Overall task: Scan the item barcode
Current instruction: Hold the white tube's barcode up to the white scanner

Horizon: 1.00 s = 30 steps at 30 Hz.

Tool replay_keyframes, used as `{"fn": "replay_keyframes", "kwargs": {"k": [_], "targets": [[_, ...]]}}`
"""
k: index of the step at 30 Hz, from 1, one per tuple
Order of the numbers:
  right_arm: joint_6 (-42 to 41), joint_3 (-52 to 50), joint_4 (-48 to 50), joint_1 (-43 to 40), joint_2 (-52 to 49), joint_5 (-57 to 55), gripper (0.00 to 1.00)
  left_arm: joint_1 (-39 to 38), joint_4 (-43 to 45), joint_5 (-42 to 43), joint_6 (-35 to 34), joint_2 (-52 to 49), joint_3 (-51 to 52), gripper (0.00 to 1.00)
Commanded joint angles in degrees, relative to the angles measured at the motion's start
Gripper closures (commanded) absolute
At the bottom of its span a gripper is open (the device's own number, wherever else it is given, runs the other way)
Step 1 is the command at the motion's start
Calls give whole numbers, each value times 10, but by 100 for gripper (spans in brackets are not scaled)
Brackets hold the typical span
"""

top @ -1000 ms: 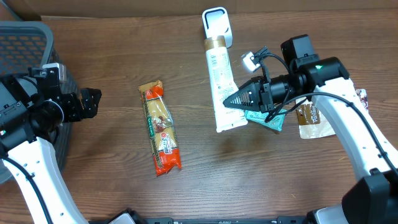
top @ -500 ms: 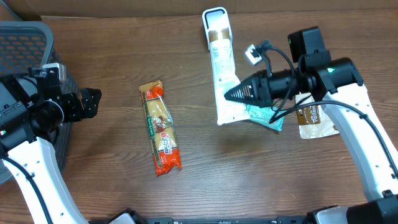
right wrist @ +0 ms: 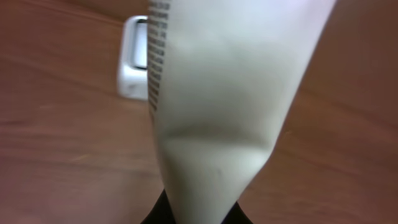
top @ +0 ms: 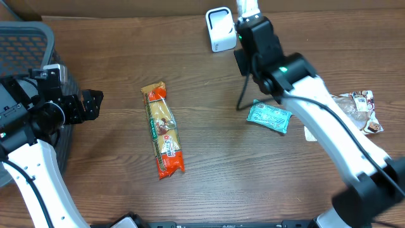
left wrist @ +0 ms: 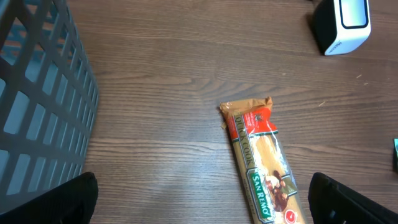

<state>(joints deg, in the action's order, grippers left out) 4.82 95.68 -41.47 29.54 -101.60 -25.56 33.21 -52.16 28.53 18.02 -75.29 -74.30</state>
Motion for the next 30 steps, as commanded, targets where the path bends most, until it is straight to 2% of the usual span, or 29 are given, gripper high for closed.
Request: {"fn": "replay_keyframes", "kwargs": {"k": [1, 5, 11, 19, 25, 30], "targets": [[137, 20, 90, -10, -45, -131, 97, 1, 1, 9, 9, -1, 0, 0], [256, 21, 195, -15, -89, -161, 97, 1, 1, 9, 9, -1, 0, 0], [383, 23, 354, -14, -136, -183, 97, 1, 1, 9, 9, -1, 0, 0], [497, 23, 441, -23, -204, -89, 96, 1, 1, 9, 9, -1, 0, 0], [536, 23, 495, -33, -266, -90, 96, 1, 1, 9, 9, -1, 0, 1], [537, 23, 530, -39, -304, -105, 96, 1, 1, 9, 9, -1, 0, 0]]}}
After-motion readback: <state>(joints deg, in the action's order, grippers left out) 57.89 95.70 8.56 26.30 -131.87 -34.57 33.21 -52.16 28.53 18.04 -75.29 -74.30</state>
